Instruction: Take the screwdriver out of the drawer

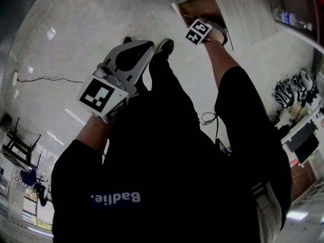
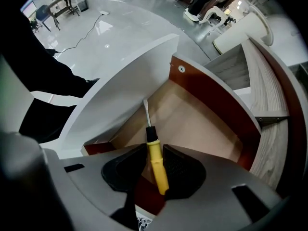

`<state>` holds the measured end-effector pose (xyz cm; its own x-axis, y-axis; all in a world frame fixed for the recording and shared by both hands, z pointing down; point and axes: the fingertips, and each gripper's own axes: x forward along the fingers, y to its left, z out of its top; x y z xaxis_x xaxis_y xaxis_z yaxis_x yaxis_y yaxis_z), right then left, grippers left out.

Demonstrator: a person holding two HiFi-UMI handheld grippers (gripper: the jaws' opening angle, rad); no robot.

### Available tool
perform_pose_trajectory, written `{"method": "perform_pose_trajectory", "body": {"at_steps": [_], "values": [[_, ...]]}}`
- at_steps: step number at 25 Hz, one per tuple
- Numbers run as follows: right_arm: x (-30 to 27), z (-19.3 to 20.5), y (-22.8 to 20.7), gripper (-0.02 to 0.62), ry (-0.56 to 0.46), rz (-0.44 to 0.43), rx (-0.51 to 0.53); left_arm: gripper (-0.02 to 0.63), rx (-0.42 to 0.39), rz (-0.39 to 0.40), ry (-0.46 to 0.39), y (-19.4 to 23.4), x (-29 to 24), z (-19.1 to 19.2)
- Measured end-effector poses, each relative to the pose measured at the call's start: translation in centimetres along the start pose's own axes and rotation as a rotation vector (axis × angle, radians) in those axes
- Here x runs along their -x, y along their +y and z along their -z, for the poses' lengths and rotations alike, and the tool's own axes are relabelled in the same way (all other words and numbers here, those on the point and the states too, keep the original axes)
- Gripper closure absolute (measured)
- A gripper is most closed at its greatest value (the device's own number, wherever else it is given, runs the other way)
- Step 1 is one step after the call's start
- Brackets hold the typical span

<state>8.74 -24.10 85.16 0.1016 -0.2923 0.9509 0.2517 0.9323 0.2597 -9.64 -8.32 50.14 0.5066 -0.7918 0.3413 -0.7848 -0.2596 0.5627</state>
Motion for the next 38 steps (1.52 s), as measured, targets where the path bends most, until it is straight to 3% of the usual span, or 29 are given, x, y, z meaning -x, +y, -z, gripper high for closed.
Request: {"method": "perform_pose_trajectory", "body": {"at_steps": [9,14,31,38], "values": [[-0.7,0.3,0.0,0.472,0.007,-0.004,-0.004,0.604,0.008,-0.001,0.018,-0.2,0.2,0.8],[0.5,-0.6,-0.6,0.498,-0.040,0.027,-0.019,0.604,0.002,0.009,0.010,-0.7,0.3,0.6],[9.7,-1.9,-1.9,0.500,-0.216,0.042,-0.279,0.604,-0.073,0.061,-0.051,-4.7,1.5,-3.2],[16.3,-1.3,-3.1,0.500,-0.322,0.070,-0.458,0.604,-0.126,0.121,-0.054,-6.6,2.2,-4.8]]}}
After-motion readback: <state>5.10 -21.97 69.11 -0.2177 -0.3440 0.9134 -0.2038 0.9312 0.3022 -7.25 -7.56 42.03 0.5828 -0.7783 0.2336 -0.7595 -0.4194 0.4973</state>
